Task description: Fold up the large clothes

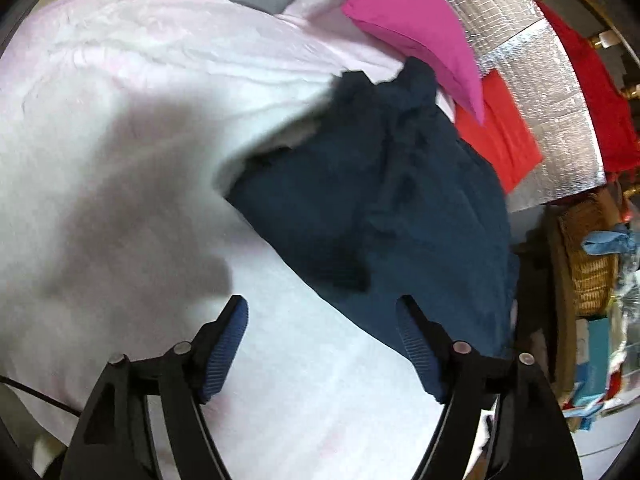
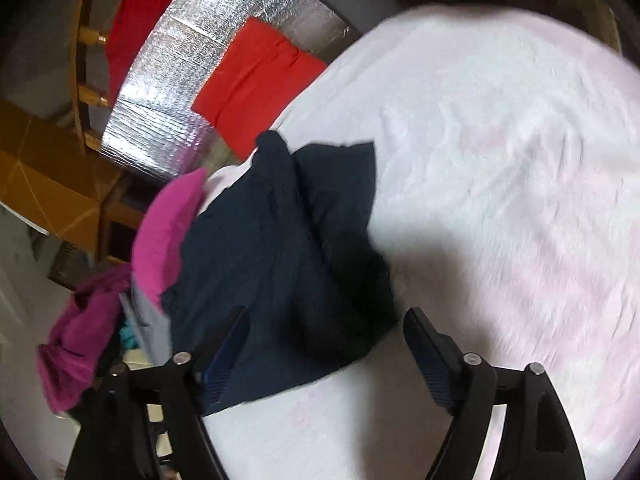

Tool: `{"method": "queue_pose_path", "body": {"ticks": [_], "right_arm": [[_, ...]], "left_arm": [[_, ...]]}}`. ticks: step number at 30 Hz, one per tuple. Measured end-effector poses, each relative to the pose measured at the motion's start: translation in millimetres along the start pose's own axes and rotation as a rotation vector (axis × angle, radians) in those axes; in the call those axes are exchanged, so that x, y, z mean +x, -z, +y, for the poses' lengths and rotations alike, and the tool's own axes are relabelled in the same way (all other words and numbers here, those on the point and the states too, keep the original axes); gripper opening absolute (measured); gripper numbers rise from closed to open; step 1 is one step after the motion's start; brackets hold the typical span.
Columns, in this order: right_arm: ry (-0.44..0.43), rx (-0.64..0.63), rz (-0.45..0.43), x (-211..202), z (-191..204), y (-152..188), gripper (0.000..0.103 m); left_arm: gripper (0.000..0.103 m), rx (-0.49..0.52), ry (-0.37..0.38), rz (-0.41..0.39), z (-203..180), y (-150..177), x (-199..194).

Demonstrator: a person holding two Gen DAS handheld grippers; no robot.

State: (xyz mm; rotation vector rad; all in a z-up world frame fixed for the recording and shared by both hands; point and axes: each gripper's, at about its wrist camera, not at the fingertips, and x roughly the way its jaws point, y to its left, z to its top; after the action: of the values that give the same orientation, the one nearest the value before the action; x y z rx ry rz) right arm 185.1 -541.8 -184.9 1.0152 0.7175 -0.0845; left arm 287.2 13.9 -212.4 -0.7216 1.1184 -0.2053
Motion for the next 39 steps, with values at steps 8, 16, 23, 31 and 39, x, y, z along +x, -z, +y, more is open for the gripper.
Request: {"method": "queue_pose_path", "body": {"ticks": [8, 16, 23, 31, 39], "right_arm": [[-0.099, 0.061, 0.142, 64.1, 12.1, 36.5, 0.084], [-0.182, 0.21, 0.028, 95.7, 4.6, 31.4, 0.088], [-0.125, 0.209, -0.066, 111.7, 19.0, 26.2, 0.088], [-0.007, 0.168, -0.105, 119.9, 33.7, 28.7, 0.057], [-0.028, 0.151, -0.124, 109.1, 37.5, 36.1, 0.042]], "left_arm": [[0.083, -0.113, 0.112, 0.059, -11.2, 9.7, 35.2], [0.083, -0.211, 0.178, 0.011, -12.2, 0.6, 56.5], [0.083, -0.265, 0.234, -0.008, -5.8, -13.1, 63.2], [0.049, -0.224, 0.221, -0.058, -3.8, -14.0, 55.2], [0.033, -0.192, 0.224, -0.073, -5.8, -12.1, 39.9]]}}
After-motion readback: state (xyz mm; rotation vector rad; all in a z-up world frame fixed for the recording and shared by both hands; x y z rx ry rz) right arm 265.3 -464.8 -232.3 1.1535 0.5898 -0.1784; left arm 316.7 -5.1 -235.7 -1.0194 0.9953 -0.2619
